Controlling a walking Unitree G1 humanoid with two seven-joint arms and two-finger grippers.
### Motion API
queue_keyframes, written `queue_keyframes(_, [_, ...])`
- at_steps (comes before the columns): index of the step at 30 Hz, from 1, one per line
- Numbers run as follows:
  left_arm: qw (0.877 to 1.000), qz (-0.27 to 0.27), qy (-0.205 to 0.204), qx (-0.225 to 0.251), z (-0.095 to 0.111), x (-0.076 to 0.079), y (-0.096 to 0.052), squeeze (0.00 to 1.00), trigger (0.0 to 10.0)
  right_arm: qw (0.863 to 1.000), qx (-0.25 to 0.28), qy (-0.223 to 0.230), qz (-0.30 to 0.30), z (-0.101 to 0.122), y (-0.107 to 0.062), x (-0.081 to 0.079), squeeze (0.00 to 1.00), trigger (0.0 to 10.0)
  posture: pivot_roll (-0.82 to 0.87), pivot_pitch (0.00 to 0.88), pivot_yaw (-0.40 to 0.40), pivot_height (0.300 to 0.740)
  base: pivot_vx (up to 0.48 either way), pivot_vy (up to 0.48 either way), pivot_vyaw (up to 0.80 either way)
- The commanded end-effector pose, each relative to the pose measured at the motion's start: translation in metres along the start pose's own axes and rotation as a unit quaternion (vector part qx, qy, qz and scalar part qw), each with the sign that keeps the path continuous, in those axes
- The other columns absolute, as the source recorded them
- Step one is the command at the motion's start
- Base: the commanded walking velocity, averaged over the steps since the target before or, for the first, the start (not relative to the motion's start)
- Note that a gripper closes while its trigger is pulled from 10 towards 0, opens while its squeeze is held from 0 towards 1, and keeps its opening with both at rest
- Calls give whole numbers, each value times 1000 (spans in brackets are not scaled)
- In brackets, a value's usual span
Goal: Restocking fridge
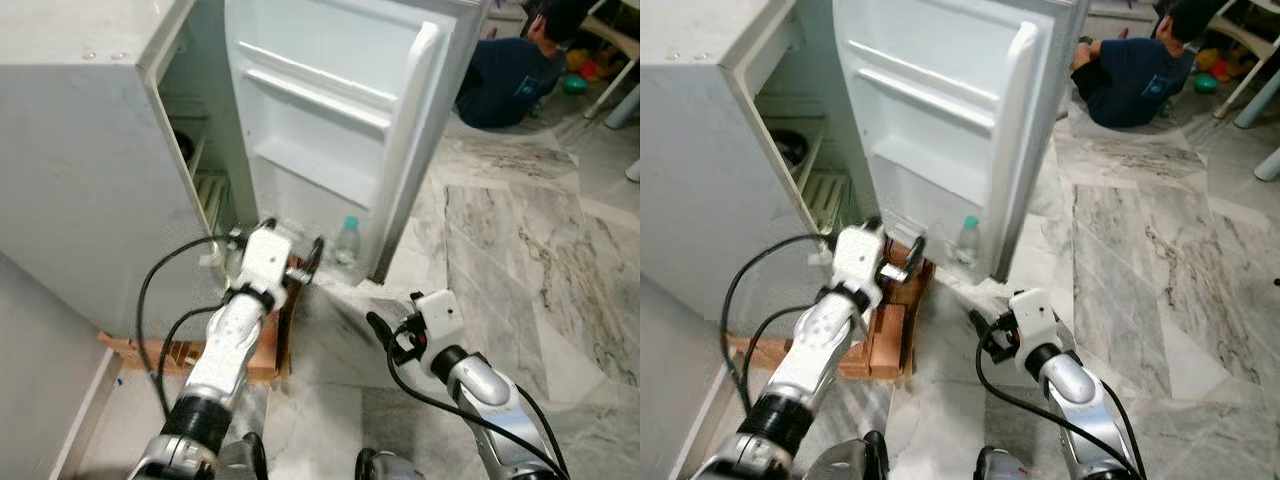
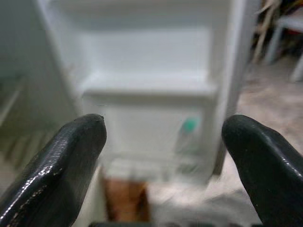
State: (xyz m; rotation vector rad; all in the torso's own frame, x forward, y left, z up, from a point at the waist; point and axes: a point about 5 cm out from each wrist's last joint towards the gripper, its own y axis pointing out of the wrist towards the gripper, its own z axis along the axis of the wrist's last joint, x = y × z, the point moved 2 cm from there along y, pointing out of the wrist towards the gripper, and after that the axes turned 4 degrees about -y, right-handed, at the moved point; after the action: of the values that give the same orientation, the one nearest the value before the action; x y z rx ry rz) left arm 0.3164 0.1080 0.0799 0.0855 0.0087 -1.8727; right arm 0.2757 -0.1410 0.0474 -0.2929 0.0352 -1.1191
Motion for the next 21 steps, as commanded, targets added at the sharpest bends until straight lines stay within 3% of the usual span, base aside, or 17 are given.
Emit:
queue_keyframes(1, [1000, 13, 2, 2, 3, -5, -2, 0, 10000, 1000, -5, 0, -12, -3, -5, 5, 0, 10000, -70, 127, -4, 740, 0, -416, -800])
queue_keyframes(8, [999, 40, 11, -11, 0, -12, -18, 0, 10000, 1000, 2, 0, -16, -2, -3, 6, 0, 10000, -52, 130, -2, 740, 273, -391, -654])
queue_keyframes(16, [998, 60, 23, -23, 2, -14, -27, 0, 10000, 999, 18, -2, -28, 5, -1, 9, 0, 10000, -17, 134, 5, 740, 366, -303, 0])
queue_keyframes(21, [996, 83, 27, -32, 4, -24, -43, 0, 10000, 998, 44, -13, -35, 19, 4, 15, 0, 10000, -12, 143, 11, 740, 439, 0, -355])
